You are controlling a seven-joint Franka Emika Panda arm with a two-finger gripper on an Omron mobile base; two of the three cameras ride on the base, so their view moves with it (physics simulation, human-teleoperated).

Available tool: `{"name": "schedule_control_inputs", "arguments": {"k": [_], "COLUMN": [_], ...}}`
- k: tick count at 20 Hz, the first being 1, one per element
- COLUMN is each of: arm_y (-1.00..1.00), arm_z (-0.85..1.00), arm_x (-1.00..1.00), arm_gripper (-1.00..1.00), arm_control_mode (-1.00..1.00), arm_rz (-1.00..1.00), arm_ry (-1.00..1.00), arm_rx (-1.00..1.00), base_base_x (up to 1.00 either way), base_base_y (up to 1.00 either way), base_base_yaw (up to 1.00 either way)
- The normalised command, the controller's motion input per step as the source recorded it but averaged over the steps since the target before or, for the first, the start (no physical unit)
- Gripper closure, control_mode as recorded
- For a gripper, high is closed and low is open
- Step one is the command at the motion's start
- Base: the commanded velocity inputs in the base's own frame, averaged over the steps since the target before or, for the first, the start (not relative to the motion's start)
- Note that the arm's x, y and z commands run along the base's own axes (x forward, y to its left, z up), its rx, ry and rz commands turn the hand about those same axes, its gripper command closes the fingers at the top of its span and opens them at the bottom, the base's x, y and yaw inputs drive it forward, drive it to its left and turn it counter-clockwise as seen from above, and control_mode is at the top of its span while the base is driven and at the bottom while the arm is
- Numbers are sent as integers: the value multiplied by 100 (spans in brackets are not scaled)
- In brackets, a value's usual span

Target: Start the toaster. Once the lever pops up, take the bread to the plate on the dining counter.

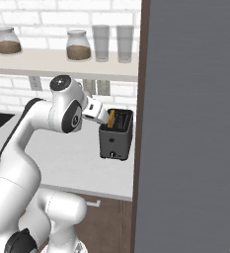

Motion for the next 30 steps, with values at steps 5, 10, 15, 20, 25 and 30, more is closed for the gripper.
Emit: {"name": "schedule_control_inputs", "arguments": {"k": [5, 10, 15, 20, 25, 30], "arm_y": [0, 0, 0, 0, 0, 0], "arm_z": [0, 0, 0, 0, 0, 0], "arm_x": [0, 0, 0, 0, 0, 0], "arm_gripper": [-100, -100, -100, -100, -100, -100], "arm_control_mode": [-100, -100, -100, -100, -100, -100], "arm_rz": [0, 0, 0, 0, 0, 0], "arm_ry": [0, 0, 0, 0, 0, 0], "arm_rx": [0, 0, 0, 0, 0, 0], "base_base_x": [0, 0, 0, 0, 0, 0], "base_base_y": [0, 0, 0, 0, 0, 0], "base_base_yaw": [0, 0, 0, 0, 0, 0]}}
